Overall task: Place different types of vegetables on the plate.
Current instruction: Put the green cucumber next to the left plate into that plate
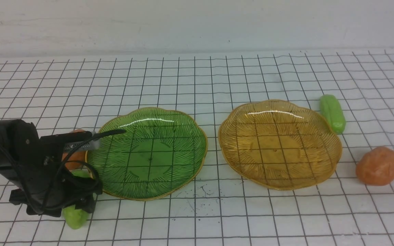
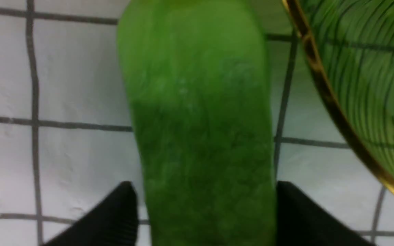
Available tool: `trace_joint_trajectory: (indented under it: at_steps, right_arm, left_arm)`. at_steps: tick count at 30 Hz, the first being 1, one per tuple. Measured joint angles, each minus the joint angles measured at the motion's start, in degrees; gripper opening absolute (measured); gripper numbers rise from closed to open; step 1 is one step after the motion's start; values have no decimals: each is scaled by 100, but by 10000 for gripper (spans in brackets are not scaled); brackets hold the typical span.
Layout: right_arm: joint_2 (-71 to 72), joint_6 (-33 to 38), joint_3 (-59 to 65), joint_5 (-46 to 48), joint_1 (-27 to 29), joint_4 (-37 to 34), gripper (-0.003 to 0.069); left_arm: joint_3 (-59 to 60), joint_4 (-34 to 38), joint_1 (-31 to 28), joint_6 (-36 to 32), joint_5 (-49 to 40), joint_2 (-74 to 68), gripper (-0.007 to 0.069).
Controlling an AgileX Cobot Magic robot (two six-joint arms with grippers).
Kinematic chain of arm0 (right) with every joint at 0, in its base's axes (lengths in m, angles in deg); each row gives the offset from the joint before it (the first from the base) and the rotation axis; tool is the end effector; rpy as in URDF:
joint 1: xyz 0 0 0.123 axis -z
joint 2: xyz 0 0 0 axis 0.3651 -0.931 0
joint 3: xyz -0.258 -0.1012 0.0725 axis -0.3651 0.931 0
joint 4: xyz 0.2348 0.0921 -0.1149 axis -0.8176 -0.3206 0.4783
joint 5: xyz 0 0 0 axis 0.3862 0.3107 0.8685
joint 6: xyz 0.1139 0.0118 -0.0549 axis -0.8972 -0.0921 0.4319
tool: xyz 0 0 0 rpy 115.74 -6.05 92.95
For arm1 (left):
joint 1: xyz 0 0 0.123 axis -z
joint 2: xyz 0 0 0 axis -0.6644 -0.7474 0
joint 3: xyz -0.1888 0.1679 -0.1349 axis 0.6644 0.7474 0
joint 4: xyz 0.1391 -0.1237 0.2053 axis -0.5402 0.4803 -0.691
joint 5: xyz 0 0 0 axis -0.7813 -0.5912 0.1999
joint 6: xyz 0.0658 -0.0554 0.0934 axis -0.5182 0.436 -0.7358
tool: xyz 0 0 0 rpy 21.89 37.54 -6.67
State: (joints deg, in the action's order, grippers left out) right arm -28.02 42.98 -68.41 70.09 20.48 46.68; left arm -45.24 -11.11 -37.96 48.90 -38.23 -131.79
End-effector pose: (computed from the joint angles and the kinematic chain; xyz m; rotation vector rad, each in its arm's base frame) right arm 0.1422 0.0624 0.3230 -0.2704 2.1942 0.5660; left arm 0.3111 -0.0262 0.1042 -0.1514 2.9188 -0.1097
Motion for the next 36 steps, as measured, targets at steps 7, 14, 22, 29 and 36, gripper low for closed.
trace_joint_trajectory:
  at_steps: [7,14,22,29,36]
  right_arm:
    - [-11,19,0,-18,0,84,-15]
    - [-188,26,0,-25,0,119,-15]
    - [-649,-49,0,-59,0,125,-15]
    - [-1420,-675,-457,179,0,566,-15]
    - [-2480,-1748,-1579,662,109,2036,-15]
  left_arm:
    - [-16,-177,0,0,-804,283,353]
    - [-87,83,27,-51,-1183,1386,353]
    - [-181,1428,733,-1644,355,1973,353]
    - [-872,1765,949,-2244,451,871,353]
    - [-1320,1754,955,-2257,139,98,485]
